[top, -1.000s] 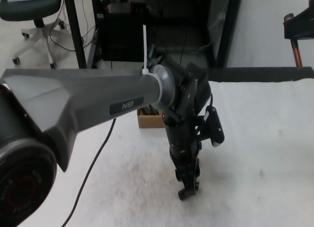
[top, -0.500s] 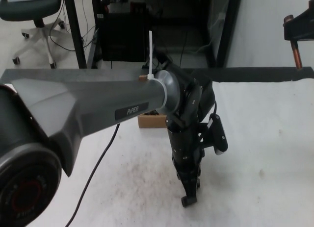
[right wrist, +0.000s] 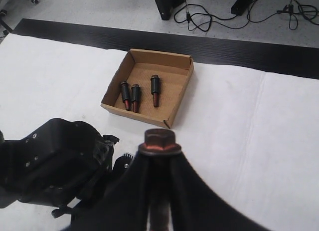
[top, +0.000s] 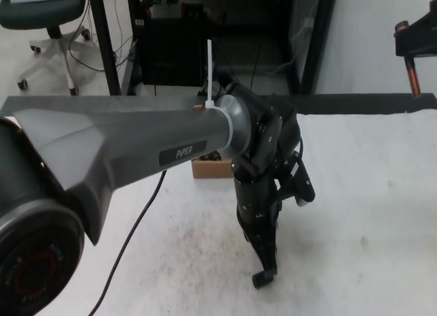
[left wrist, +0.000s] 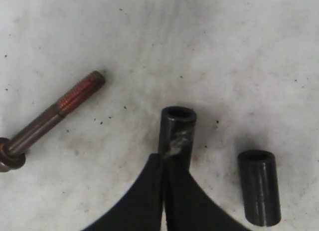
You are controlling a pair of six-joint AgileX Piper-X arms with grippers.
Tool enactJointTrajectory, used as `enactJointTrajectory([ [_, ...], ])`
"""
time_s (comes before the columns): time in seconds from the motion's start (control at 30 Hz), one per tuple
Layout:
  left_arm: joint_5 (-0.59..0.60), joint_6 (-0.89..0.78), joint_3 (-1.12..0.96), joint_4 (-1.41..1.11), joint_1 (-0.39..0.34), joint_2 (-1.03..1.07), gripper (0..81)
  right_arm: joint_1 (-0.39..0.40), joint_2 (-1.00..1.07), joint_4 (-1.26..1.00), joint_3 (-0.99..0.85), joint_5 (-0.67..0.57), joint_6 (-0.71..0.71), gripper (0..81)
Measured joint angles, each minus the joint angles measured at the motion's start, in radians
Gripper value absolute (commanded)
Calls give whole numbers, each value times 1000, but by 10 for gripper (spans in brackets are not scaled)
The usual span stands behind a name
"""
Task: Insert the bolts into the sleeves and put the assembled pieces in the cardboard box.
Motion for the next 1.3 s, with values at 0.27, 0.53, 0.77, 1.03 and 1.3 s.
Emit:
enactJointTrajectory([
  [0.27, -6, -30, 0, 11, 2, 0, 142, 0, 0, 0, 0, 0, 0, 8],
  [0.53, 77, -34, -59, 49, 2, 0, 474, 0, 0, 0, 0, 0, 0, 8],
  [0.77, 83, -49, -73, 43, 2, 0, 473, 0, 0, 0, 0, 0, 0, 8],
  [1.03, 66, -49, -73, 9, 2, 0, 473, 0, 0, 0, 0, 0, 0, 8],
  [1.3, 81, -49, -73, 2, 2, 3, 466, 0, 0, 0, 0, -2, 0, 8],
])
